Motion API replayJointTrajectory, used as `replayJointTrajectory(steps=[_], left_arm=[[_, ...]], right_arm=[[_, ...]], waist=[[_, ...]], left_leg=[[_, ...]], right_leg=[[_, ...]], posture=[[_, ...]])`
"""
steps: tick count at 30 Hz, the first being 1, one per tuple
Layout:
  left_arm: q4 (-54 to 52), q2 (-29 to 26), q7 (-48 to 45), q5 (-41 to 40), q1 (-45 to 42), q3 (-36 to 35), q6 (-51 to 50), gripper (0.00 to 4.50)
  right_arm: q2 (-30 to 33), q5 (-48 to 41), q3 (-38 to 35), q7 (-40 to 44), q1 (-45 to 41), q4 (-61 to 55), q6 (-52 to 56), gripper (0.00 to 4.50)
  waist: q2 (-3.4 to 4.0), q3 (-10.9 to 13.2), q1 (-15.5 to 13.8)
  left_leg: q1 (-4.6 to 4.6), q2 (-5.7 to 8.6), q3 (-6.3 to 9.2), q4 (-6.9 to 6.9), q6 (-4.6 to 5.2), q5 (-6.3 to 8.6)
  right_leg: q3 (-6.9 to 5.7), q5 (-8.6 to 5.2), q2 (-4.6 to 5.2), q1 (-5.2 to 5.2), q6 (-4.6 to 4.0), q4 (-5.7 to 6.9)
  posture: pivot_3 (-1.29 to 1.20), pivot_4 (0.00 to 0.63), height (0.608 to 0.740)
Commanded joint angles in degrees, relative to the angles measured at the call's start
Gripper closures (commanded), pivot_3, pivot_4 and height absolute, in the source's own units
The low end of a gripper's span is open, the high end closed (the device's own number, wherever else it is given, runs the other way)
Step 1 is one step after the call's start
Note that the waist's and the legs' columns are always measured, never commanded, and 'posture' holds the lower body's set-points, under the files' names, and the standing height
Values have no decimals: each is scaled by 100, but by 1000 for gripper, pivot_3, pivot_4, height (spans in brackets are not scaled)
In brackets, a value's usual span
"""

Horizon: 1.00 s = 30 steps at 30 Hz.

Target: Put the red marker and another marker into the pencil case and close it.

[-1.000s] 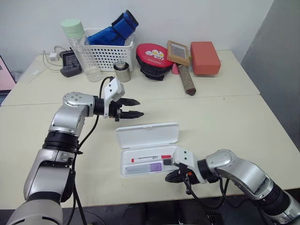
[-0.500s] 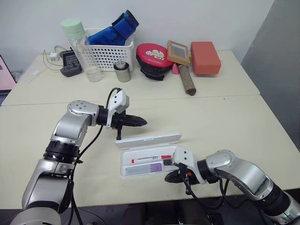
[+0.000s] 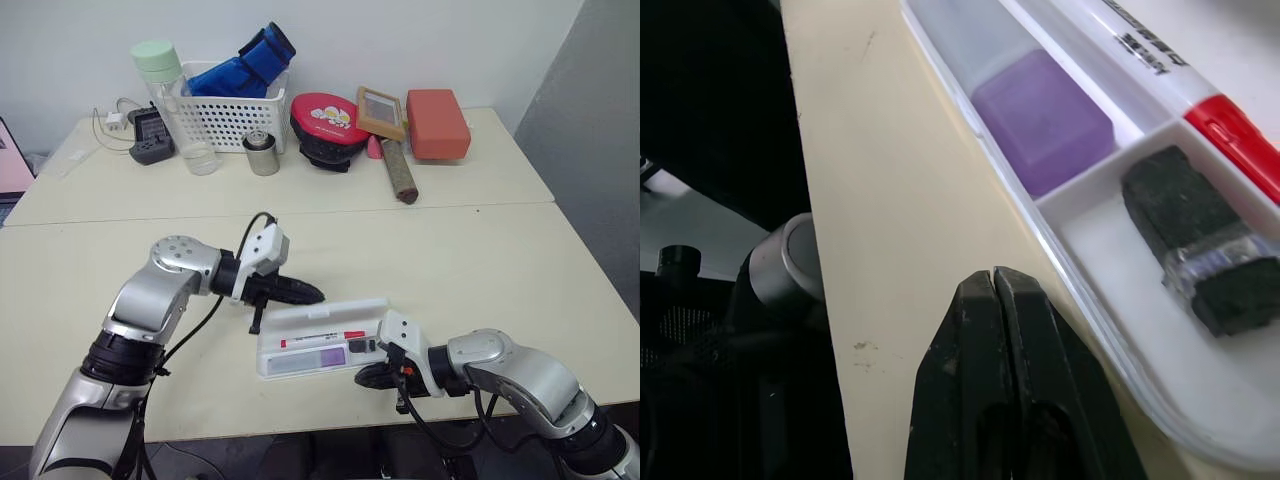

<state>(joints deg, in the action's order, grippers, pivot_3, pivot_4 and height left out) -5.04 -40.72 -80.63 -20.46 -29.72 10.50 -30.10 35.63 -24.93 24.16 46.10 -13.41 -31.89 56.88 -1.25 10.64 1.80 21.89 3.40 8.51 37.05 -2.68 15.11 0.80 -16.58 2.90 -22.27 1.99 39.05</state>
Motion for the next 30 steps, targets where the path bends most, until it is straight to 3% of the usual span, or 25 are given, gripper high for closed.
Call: replayJointTrajectory(steps=[1, 16, 30], left_arm=[[-364, -112, -25, -176, 25, -14, -89, 4431], [-778, -147, 162, 96, 666, 582, 89, 4431], [-546, -13, 387, 516, 880, 1048, 475, 4431]], right_arm=[[-4, -157, -134, -67, 41, -268, 56, 4500], [-37, -291, -262, -308, 142, -242, 115, 4500], [4, -316, -316, -356, 185, -211, 59, 4500]], waist=[[0, 0, -3], [0, 0, -3], [2, -2, -8]], left_leg=[[0, 0, 2, 0, 0, 0], [-2, 0, -1, -1, 1, 0], [-4, 0, -2, -1, 1, 0]], right_leg=[[-1, 0, 0, 0, 0, 0], [2, 0, 0, 2, 0, -1], [1, 0, 0, 4, 0, -1]], posture=[[0, 150, 740], [0, 150, 740], [0, 150, 740]])
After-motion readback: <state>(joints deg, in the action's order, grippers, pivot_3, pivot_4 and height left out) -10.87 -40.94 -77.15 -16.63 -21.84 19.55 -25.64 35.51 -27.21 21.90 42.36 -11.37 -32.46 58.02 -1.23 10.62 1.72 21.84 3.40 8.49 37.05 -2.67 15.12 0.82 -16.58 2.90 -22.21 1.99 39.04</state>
